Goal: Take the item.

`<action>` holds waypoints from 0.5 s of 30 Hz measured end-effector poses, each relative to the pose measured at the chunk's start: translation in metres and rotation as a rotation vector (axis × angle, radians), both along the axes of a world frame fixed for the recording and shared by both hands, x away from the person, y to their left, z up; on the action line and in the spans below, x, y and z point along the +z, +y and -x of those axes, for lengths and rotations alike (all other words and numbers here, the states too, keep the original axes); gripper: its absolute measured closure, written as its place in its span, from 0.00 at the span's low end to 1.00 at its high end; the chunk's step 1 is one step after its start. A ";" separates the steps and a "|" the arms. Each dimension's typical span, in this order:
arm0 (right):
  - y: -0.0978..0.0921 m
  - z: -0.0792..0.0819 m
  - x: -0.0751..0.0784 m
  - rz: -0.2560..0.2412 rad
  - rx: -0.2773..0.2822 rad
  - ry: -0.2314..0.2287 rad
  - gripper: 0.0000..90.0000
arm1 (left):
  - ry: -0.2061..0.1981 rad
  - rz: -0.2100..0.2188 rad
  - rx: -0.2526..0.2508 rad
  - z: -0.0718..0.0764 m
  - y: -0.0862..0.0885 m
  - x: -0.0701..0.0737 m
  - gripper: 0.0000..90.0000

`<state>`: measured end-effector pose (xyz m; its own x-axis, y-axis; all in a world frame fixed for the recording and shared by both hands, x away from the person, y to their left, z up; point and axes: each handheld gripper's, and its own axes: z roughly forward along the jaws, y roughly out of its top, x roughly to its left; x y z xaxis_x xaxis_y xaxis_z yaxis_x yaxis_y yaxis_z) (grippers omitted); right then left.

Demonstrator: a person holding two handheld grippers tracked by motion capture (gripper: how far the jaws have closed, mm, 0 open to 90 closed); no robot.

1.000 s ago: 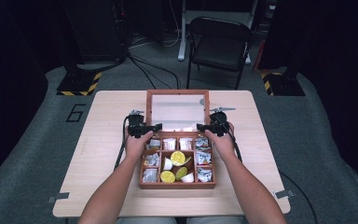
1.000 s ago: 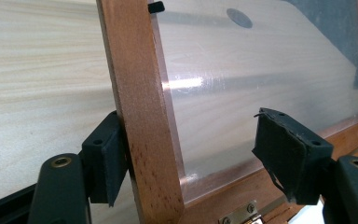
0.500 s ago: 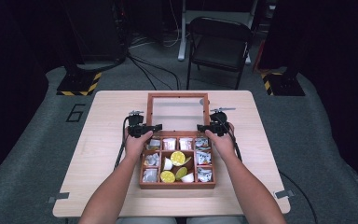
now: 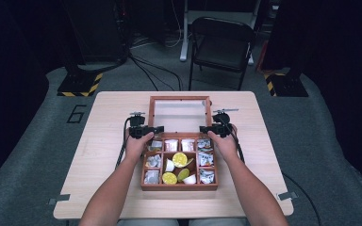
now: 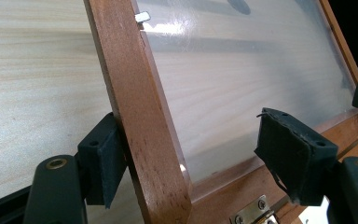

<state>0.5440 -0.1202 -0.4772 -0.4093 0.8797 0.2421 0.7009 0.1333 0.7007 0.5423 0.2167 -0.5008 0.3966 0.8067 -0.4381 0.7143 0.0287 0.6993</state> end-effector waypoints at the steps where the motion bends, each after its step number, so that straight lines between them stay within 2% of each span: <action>1: 0.000 0.000 0.000 -0.002 0.000 0.001 0.40 | 0.001 0.001 0.000 0.000 0.000 0.000 0.30; 6: -0.001 -0.001 -0.001 -0.013 -0.001 0.010 0.40 | 0.009 0.009 0.001 -0.001 0.000 -0.001 0.30; 9: -0.001 -0.002 -0.001 -0.020 0.001 0.018 0.40 | 0.010 -0.004 -0.017 -0.001 0.002 -0.001 0.30; 15: -0.002 -0.002 -0.002 -0.030 -0.001 0.024 0.40 | 0.017 0.001 -0.008 -0.001 0.002 -0.002 0.30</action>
<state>0.5463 -0.1223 -0.4796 -0.4024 0.8723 0.2779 0.7178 0.1122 0.6872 0.5433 0.2182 -0.5023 0.3958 0.8028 -0.4458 0.7263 0.0234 0.6870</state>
